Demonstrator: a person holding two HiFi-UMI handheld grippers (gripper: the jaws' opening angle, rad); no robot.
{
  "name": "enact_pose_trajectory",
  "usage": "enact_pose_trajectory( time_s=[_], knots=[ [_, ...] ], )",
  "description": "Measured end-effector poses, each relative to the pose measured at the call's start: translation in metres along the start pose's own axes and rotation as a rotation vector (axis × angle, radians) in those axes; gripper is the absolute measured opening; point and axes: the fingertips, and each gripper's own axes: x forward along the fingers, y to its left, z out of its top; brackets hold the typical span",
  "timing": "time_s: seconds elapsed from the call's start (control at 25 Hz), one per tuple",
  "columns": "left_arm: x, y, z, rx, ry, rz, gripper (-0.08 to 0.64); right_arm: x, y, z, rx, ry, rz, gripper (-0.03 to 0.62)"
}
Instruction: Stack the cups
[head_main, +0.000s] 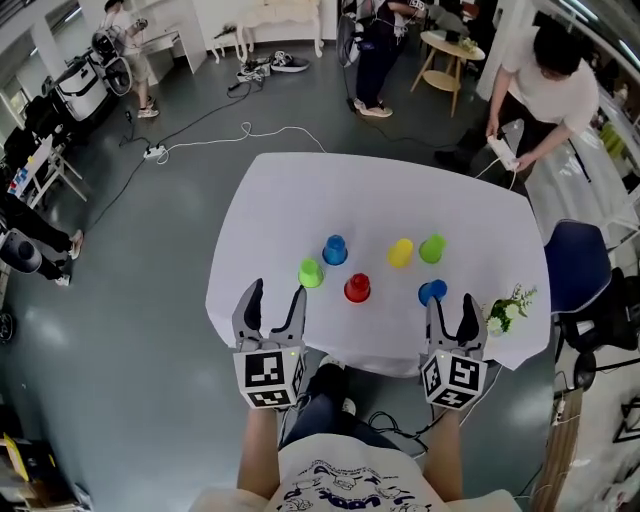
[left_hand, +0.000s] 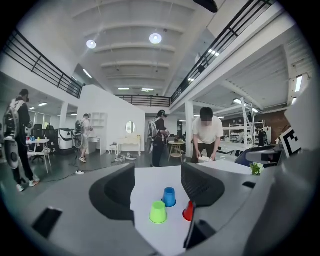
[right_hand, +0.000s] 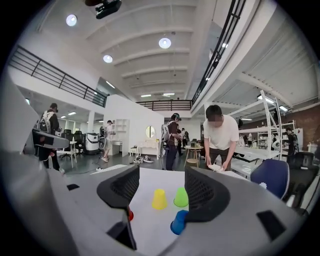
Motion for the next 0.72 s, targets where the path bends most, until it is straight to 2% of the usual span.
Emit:
enact_pose_trajectory(
  time_s=[0.32,0.72],
  knots=[
    [0.075,0.012,-0.015,0.022,0.077,-0.056,0.287,0.064,-0.007,-0.015,-0.004,0.072,-0.047,0.310],
    [0.142,0.015,-0.057,0.051,0.197,-0.124,0.291,0.118,-0.020,-0.050,0.002,0.172,-0.110,0.322]
  ],
)
